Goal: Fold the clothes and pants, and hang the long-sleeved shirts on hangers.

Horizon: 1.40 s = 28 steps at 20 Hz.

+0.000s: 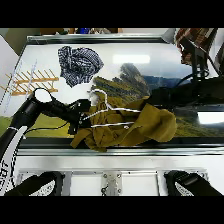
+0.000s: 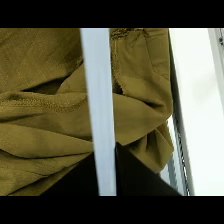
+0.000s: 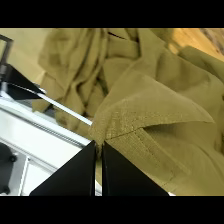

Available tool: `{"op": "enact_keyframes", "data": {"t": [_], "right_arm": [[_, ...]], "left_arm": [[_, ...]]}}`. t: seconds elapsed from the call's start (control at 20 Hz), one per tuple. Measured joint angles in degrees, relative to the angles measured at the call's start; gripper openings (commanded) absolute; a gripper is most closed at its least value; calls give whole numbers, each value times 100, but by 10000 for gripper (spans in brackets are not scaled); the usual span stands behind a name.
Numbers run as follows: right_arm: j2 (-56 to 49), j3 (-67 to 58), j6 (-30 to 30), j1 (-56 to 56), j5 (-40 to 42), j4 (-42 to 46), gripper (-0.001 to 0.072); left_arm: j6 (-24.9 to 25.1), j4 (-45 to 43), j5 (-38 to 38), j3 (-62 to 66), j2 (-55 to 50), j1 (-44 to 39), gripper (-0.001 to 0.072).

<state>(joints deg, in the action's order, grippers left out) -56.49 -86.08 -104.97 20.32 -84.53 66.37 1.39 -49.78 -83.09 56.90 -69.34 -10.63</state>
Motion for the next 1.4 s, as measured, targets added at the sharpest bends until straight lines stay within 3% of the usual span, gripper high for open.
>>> {"op": "enact_keyframes", "data": {"t": [0.4, 0.7, 0.75, 0.8, 0.85, 1.3, 1.4], "right_arm": [[-533, 0, 17, 1137, 1362, -319, 19], [-802, 0, 13, 1408, 1766, -463, 26], [-815, 0, 11, 1421, 1790, -468, 87], [-826, 0, -2, 1427, 1797, -476, 281], [-833, 0, 0, 1432, 1827, -487, 393], [-654, 0, 109, 935, 1285, -577, 408], [-522, 0, 610, 568, 997, -844, 647]], "left_arm": [[11, 4, -87, 0, 0, 0, 17], [13, 4, -92, 0, 0, 0, 17], [13, 2, -92, 0, 0, 0, 16], [13, 4, -94, 0, 0, 0, 16], [20, -2, -98, 0, 0, 0, 16], [0, -2, -203, 0, 0, -2, 17], [0, 0, -216, 0, 0, -2, 16]]}}
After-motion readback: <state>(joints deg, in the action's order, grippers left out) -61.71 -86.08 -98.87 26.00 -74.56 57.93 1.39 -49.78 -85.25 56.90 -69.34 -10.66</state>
